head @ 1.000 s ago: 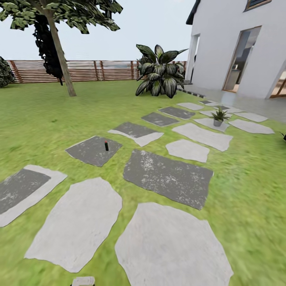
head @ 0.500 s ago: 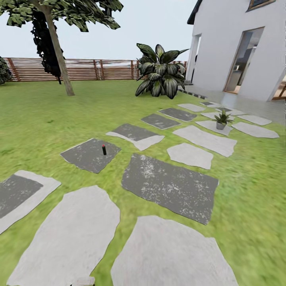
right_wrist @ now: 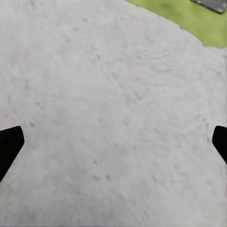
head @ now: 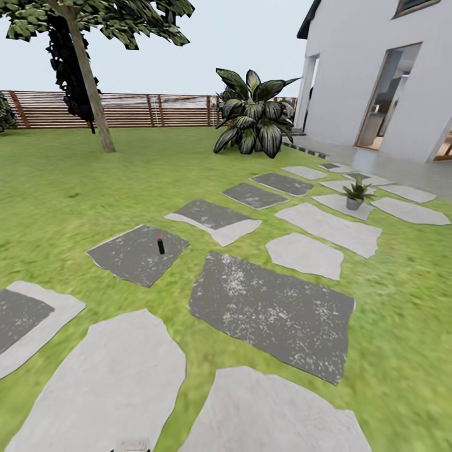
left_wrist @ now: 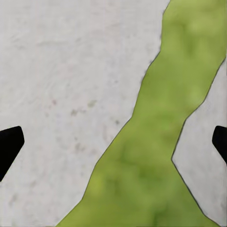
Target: Pick up the pesticide atomizer in the garden and spray insectifuge to fully cover both potted plants in the garden.
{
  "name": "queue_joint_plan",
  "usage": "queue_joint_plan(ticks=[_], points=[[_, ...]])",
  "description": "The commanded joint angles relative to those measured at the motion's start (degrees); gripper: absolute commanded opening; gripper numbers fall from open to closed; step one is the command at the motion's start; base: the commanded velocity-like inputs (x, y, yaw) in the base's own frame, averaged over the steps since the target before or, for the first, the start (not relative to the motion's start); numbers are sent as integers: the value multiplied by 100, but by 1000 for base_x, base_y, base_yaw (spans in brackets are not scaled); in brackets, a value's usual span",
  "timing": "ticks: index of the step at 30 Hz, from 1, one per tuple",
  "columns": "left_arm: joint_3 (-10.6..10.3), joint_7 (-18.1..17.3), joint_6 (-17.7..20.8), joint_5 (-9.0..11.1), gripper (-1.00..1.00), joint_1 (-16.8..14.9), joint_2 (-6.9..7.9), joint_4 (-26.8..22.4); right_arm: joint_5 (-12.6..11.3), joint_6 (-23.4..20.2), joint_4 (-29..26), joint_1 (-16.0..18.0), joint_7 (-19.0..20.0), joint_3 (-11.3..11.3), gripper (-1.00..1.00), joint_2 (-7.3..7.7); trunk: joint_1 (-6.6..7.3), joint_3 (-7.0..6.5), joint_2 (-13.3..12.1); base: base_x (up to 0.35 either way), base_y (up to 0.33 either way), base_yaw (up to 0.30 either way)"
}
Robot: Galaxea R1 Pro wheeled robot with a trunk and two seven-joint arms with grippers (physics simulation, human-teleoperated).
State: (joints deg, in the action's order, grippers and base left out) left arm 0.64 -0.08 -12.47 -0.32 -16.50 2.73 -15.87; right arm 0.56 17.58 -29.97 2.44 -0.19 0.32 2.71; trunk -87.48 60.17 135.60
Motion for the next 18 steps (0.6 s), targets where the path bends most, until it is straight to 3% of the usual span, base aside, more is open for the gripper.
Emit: queue_joint_plan(ticks=[1, 18], points=[[6, -1, -19, -4, 100, -3, 0, 5, 6, 17, 3, 2, -1, 3, 100, 1, -2, 5, 1, 337, 0, 0], [6, -1, -19, -4, 100, -3, 0, 5, 6, 17, 0, 2, -2, 3, 100, 1, -2, 5, 1, 337, 0, 0]])
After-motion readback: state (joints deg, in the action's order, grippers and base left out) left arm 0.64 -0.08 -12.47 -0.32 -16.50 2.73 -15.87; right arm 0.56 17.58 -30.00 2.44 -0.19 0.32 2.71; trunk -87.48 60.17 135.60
